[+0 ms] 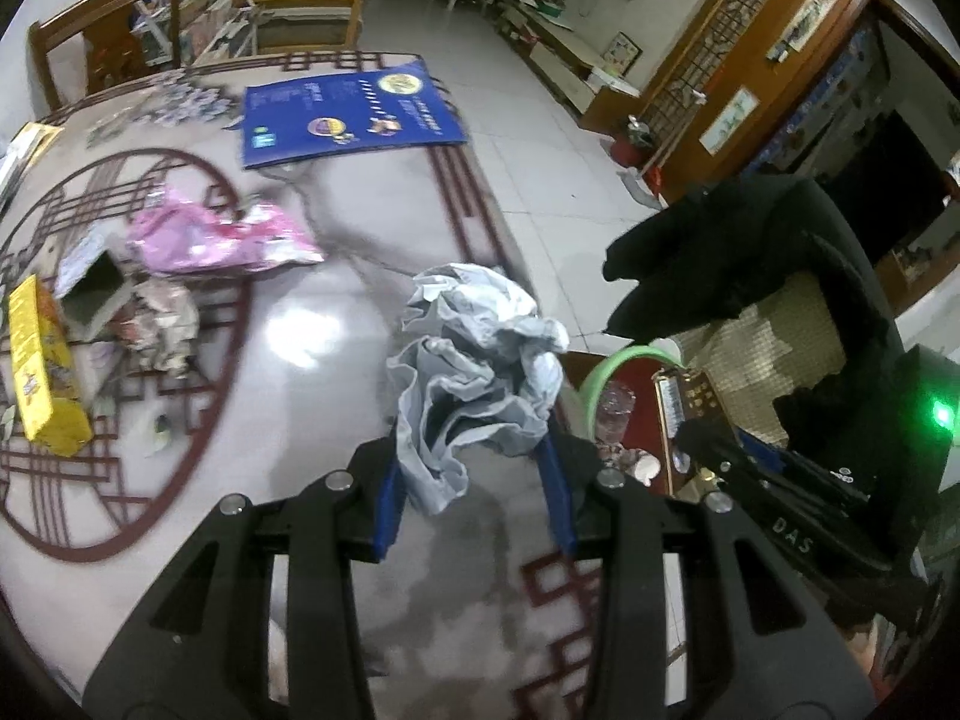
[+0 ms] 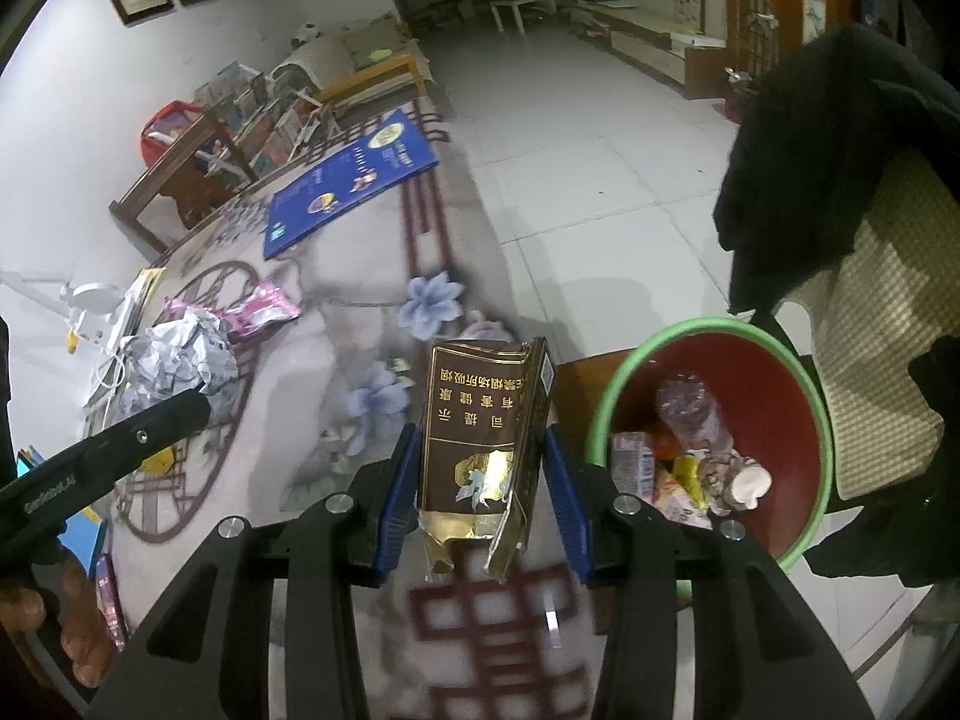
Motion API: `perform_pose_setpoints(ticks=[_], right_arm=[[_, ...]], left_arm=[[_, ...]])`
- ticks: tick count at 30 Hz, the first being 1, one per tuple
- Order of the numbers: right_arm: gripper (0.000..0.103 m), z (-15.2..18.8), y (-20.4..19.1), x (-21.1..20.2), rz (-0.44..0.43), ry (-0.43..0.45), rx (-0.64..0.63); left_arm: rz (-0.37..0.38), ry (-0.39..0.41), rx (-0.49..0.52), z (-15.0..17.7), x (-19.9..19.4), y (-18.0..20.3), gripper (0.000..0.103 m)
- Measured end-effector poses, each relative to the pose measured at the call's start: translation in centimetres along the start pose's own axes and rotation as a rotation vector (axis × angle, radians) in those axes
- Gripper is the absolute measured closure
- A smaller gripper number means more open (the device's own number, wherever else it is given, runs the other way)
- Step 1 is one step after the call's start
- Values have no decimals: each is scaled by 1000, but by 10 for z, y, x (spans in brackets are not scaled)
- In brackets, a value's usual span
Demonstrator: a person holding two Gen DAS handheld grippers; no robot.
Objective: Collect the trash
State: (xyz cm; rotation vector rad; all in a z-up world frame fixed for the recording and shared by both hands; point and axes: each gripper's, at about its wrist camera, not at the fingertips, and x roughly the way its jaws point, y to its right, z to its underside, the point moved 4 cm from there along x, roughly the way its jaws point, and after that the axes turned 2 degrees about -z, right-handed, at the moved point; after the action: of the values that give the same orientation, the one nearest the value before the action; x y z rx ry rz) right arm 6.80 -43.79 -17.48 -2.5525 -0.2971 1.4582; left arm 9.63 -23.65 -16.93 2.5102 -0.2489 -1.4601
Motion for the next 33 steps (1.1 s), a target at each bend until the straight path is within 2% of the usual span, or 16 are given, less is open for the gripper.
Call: perform_pose_setpoints(ticks=[13, 22, 23, 24, 25, 26, 28, 30, 33], right_arm=[[62, 7, 119, -25, 123, 19, 174], [62, 7, 159, -35, 174, 39, 236], [62, 7, 162, -35, 175, 39, 236], [61, 6, 163, -34, 177, 40, 235], [59, 6, 164, -33, 184, 41, 233], [52, 6, 165, -32, 195, 44, 235], [37, 5, 167, -29, 208, 54, 247], [37, 4, 167, -29, 217, 62, 255], [38, 2, 161, -27, 212, 61, 255]], left_arm=[[140, -125, 170, 5, 64, 112, 66], [214, -184, 271, 6, 94, 176, 66], [219, -185, 279, 6, 96, 180, 64], [224, -184, 289, 5, 96, 184, 56], [226, -179, 296, 3, 96, 186, 46], [223, -168, 296, 1, 95, 187, 27], [233, -142, 285, -4, 90, 183, 24], [225, -136, 276, -7, 87, 175, 24], [173, -86, 215, -16, 73, 137, 24]])
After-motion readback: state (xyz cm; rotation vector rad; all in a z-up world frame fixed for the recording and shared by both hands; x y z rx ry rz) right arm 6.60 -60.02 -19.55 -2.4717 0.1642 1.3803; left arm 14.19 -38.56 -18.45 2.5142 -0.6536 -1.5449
